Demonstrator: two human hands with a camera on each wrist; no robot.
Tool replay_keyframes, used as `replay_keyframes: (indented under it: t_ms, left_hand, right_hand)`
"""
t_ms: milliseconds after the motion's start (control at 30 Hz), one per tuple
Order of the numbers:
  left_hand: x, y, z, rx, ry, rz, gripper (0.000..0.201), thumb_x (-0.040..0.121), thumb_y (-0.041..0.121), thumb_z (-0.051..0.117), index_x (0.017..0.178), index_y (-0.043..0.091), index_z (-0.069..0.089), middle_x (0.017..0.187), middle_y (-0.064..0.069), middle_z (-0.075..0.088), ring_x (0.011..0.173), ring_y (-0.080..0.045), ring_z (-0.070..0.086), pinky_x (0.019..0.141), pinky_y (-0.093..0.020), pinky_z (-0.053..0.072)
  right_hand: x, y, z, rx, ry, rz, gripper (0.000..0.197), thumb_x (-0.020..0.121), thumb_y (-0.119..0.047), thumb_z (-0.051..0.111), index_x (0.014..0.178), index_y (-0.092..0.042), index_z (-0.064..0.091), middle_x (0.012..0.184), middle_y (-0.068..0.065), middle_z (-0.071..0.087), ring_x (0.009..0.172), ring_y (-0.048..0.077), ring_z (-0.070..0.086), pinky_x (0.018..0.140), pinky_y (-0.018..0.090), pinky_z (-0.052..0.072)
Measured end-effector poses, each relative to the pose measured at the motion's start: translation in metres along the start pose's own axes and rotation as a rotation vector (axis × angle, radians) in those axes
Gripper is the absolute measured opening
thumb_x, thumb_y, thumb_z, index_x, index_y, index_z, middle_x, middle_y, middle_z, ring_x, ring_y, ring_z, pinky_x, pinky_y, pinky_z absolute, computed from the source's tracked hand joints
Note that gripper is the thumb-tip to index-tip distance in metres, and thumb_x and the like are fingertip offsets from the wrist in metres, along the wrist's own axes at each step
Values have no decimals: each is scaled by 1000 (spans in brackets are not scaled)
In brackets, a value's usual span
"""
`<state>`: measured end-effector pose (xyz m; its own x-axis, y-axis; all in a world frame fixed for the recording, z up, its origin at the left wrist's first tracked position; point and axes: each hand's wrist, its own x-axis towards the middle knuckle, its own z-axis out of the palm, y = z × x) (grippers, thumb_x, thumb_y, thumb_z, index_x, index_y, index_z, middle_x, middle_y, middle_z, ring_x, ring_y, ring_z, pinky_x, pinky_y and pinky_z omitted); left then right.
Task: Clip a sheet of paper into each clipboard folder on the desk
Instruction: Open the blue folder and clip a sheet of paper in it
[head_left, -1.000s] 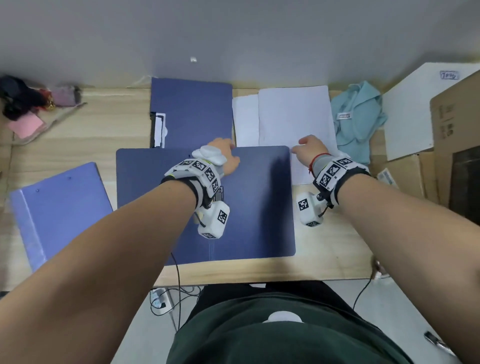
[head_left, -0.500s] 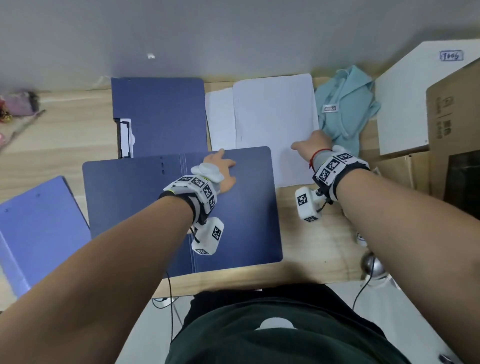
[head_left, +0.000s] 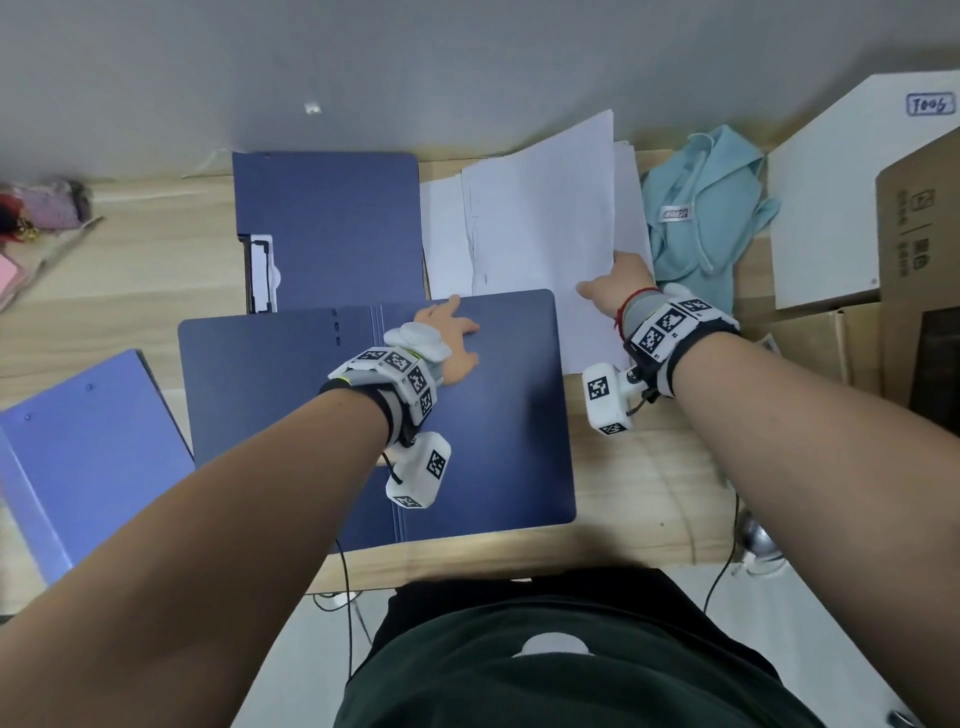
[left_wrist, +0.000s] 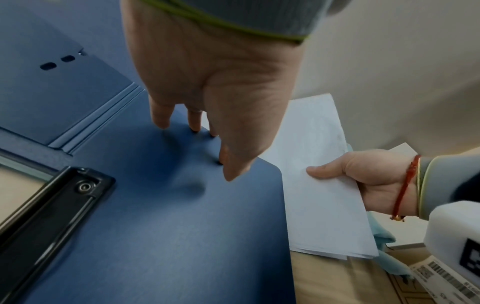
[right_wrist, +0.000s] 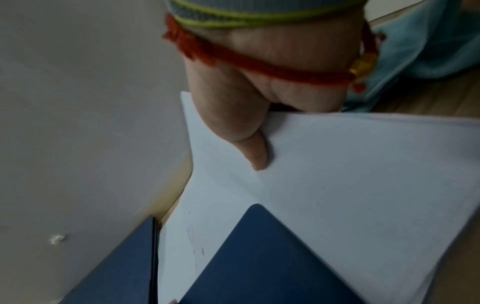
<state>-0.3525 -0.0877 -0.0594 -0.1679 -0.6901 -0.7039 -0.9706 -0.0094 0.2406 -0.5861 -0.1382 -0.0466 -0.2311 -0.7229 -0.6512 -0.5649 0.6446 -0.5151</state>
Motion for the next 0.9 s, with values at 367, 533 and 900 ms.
replay_keyframes:
  t_ms: [367,533,900]
  left_hand:
    - [-18,1,-26,-225,89,-34,62,88,40,65,144,24,43,150,1,43,131,-25,49,108,-37,39]
    - [-31,0,-47,-708,221,-33,92,77,39,80,150,17,28,150,-2,42,135,-24,45,111,-41,38]
    - [-90,-27,-73,-976,675,49,31,73,34,65,98,17,57,101,-17,71,94,-32,69,89,-51,54]
  right_hand:
    - [-24,-17,-58,45,316,-207,24,90,-16,61,112,-8,68,111,12,71,103,29,66,92,35,52]
    - [-53,-44,-68,195,256,-367,20,89,-14,65,106,-5,69,100,8,71,90,23,67,81,31,53]
    - [-112,-45,-11,476,-70,-453,20,78,-8,78,92,-20,71,98,0,74,95,20,70,96,42,53]
